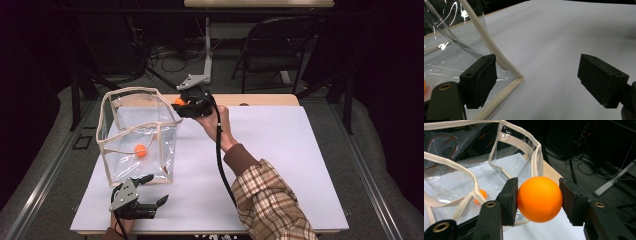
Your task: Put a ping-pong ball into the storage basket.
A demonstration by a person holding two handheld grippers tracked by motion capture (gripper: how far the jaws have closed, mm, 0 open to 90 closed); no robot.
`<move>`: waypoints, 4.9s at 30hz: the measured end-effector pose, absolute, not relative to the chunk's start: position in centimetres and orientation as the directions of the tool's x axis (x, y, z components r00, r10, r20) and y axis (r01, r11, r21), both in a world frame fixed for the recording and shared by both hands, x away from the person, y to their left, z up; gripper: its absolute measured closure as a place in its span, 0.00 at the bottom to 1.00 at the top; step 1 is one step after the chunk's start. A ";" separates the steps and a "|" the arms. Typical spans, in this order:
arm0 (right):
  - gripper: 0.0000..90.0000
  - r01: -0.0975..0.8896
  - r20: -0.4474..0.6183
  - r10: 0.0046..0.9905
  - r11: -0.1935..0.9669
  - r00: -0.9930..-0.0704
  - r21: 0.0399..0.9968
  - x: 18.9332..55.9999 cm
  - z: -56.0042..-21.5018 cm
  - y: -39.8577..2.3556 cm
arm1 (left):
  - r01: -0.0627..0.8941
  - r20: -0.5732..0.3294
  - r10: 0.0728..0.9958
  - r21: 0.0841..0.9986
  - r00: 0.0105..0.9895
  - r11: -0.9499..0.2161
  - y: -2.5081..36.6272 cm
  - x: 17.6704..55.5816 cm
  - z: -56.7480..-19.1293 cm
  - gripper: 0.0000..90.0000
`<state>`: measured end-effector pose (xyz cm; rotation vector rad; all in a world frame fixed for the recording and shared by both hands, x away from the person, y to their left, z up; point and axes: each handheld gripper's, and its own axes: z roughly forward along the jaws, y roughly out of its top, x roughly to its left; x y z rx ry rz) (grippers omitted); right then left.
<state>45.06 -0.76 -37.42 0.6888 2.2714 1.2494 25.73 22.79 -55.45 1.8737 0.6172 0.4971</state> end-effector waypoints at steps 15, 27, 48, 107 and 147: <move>0.56 0.199 -0.159 0.614 0.473 -0.773 0.858 45.3 -37.6 0.1 | 0.185 0.055 0.623 0.931 0.780 -0.314 22.8 25.7 -55.4 0.18; 0.56 0.196 -0.155 0.607 0.471 -0.779 0.860 45.3 -37.8 1.0 | 0.184 0.054 0.621 0.932 0.782 -0.313 22.8 25.7 -55.4 0.18; 0.56 0.209 -0.128 0.597 0.461 -0.792 0.862 45.7 -38.4 2.5 | 0.184 0.053 0.621 0.932 0.782 -0.311 22.8 25.7 -55.4 0.18; 0.56 0.203 -0.121 0.565 0.477 -0.816 0.855 45.7 -38.4 5.1 | 0.185 0.049 0.617 0.933 0.786 -0.309 22.7 25.7 -55.4 0.18; 0.56 0.219 -0.112 0.529 0.522 -0.841 0.824 46.2 -39.7 7.3 | 0.182 0.050 0.617 0.934 0.785 -0.307 22.7 25.8 -55.4 0.18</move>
